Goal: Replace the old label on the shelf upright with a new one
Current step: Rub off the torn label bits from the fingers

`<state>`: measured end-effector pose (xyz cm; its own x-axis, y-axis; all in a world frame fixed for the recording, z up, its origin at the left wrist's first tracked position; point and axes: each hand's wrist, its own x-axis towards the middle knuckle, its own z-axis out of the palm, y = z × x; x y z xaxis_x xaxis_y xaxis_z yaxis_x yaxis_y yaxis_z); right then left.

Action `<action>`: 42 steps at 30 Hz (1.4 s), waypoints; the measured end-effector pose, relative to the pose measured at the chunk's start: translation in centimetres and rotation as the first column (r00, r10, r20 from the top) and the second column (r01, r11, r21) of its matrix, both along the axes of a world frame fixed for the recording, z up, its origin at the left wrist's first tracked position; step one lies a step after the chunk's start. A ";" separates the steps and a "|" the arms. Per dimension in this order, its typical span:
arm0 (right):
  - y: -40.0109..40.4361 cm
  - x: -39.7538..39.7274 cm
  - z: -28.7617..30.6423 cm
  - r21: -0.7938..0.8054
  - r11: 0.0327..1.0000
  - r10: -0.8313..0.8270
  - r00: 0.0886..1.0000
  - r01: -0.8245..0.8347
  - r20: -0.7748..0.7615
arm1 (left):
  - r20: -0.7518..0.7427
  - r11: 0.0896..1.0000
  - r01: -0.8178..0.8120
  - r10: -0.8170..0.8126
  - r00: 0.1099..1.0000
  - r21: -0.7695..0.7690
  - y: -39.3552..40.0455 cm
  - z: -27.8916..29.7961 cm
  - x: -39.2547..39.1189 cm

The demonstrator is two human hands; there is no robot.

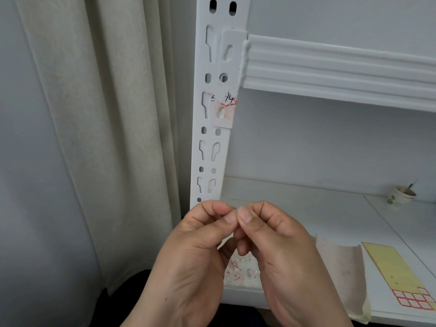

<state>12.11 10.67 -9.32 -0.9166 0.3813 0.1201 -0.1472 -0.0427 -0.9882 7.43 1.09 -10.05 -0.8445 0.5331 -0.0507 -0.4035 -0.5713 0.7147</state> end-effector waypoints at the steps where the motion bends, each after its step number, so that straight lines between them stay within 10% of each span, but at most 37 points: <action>1: 0.1 0.0 0.0 0.003 1.000 0.013 1.000 -0.013 0.003 | -0.004 1.000 -0.006 0.006 1.000 -0.013 0.0 0.1 0.0; 22: 0.7 -0.3 -0.7 -0.109 0.994 -0.020 1.000 0.021 0.009 | 0.078 0.999 0.024 -0.022 0.997 -0.026 0.3 -1.1 -0.5; 42: 0.1 0.0 -0.4 0.253 0.954 -0.178 0.983 0.161 0.042 | 0.213 0.993 0.114 -0.109 0.971 -0.011 0.6 -1.7 -0.3</action>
<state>12.10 10.74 -9.75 -0.8499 0.4973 0.1741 -0.0676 0.2249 -0.9720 7.12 1.65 -11.79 -0.7486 0.6199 -0.2351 -0.6072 -0.4987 0.6185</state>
